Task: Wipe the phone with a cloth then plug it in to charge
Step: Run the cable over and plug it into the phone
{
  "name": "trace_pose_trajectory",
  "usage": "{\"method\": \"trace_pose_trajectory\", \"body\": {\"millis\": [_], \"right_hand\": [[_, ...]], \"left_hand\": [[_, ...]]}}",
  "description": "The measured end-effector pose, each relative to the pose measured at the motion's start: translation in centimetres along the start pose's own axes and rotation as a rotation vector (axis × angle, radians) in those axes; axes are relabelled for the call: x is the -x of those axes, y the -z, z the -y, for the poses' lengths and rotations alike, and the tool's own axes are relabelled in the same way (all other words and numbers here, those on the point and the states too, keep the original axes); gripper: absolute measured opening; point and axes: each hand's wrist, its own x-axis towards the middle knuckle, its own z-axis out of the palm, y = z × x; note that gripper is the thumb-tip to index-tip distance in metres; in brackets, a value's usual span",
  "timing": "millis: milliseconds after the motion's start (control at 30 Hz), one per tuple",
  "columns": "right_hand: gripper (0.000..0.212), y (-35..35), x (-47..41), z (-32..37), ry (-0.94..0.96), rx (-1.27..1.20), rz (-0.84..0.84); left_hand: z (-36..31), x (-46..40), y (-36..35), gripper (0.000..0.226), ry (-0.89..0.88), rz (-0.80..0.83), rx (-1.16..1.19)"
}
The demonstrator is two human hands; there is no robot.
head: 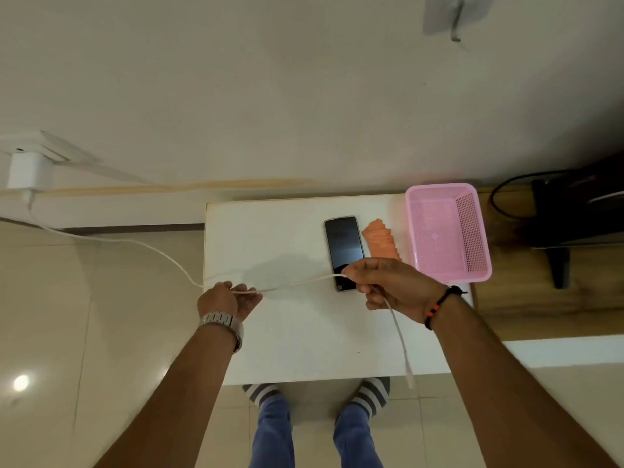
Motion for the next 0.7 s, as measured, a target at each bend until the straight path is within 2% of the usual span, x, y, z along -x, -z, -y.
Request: {"method": "trace_pose_trajectory", "body": {"millis": [100, 267, 400, 467, 533, 600, 633, 700], "right_hand": [[0.012, 1.6, 0.9, 0.6, 0.0, -0.095, 0.058], [0.038, 2.8, 1.7, 0.7, 0.107, -0.5, 0.177], [0.056, 2.7, 1.8, 0.3, 0.214, -0.881, 0.342], [0.059, 1.8, 1.3, 0.1, 0.273, -1.038, 0.335], [0.046, 0.3, 0.2, 0.0, 0.34, -1.05, 0.158], [0.027, -1.0, -1.2, 0.3, 0.347, -0.895, -0.164], [0.024, -1.6, -1.8, 0.4, 0.331, -0.79, -0.31], [0.033, -2.2, -2.7, 0.2, 0.301, -0.627, -0.511]], "left_hand": [[1.0, -1.2, 2.2, 0.023, 0.014, -0.06, -0.029], [2.7, -2.1, 4.2, 0.023, 0.07, -0.071, -0.148], [3.8, -2.6, 5.2, 0.022, 0.131, -0.093, -0.231], [4.2, -2.7, 5.5, 0.022, 0.162, -0.079, -0.302], [4.6, -2.5, 5.7, 0.022, 0.178, -0.075, -0.382], [5.0, -2.2, 5.9, 0.023, 0.214, -0.071, -0.454], [5.1, -2.1, 6.1, 0.024, 0.241, -0.071, -0.489], [5.1, -2.0, 6.6, 0.025, 0.274, -0.069, -0.633]]}}
